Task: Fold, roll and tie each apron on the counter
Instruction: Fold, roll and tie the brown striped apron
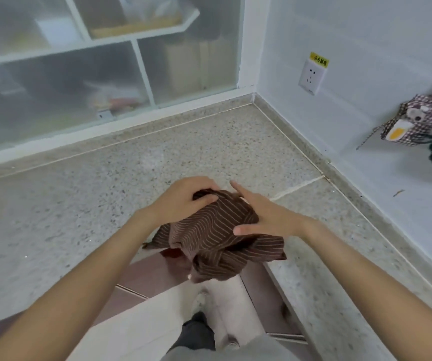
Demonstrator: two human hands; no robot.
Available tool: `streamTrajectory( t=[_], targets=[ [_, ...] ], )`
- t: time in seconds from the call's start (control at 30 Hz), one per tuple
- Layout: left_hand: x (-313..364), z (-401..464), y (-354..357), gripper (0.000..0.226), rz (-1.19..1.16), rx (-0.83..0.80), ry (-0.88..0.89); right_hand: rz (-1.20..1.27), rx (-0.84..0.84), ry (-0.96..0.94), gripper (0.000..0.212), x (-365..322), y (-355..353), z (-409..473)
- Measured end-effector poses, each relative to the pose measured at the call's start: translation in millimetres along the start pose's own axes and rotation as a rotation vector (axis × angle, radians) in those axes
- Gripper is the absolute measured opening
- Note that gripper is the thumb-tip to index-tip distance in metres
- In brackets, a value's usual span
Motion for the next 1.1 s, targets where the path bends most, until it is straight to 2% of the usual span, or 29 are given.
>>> streamTrajectory(
  t=[0.07,0.17,0.27,0.37,0.5,0.6,0.67,0.7,0.8,0.87,0.97,1.1],
  targets=[
    [11,-16,-9,0.028,0.072,-0.013,0.016,0.092,-0.028,-0.005,0.075,-16,7,9],
    [10,-42,-35,0.027,0.205,0.047,-0.058,0.02,-0.048,0.002,0.038,-28,20,30],
    [-11,-80,-65,0.036,0.279,0.076,-0.233,-0.028,-0.131,-0.015,0.036,-40,36,52],
    [-43,-123,-81,0.054,0.392,-0.028,-0.45,-0.078,-0.188,-0.099,0.026,-64,47,70],
    [-67,-178,-97,0.032,0.394,-0.088,-0.608,-0.175,-0.298,-0.15,0.018,-90,71,94],
    [-73,-213,-111,0.029,0.368,-0.061,-0.658,-0.168,-0.322,-0.199,0.028,-113,82,104],
    [-70,-233,-117,0.025,0.235,-0.012,-0.69,-0.196,-0.312,-0.237,0.037,-125,84,111],
    [-68,-242,-120,0.02,0.172,0.024,-0.713,-0.247,-0.306,-0.262,0.036,-130,85,115],
    [-68,-268,-132,0.01,0.105,0.175,-0.753,-0.377,-0.326,-0.283,0.015,-140,93,130],
    [-73,-281,-143,0.009,0.097,0.263,-0.755,-0.391,-0.317,-0.271,0.013,-145,96,142],
    [-83,-293,-162,0.007,0.071,0.35,-0.757,-0.338,-0.246,-0.246,0.014,-150,94,161],
    [-111,-289,-202,0.014,0.138,0.363,-0.722,-0.277,-0.065,-0.311,0.014,-176,76,196]
  ],
)
Point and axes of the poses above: each hand's wrist, its own z-axis towards the middle knuckle, its own y-axis out of the palm, x = y × z, the point moved 8 cm from there along z, towards the middle knuckle, and after that the axes turned 3 degrees about x, right-handed, at the moved point
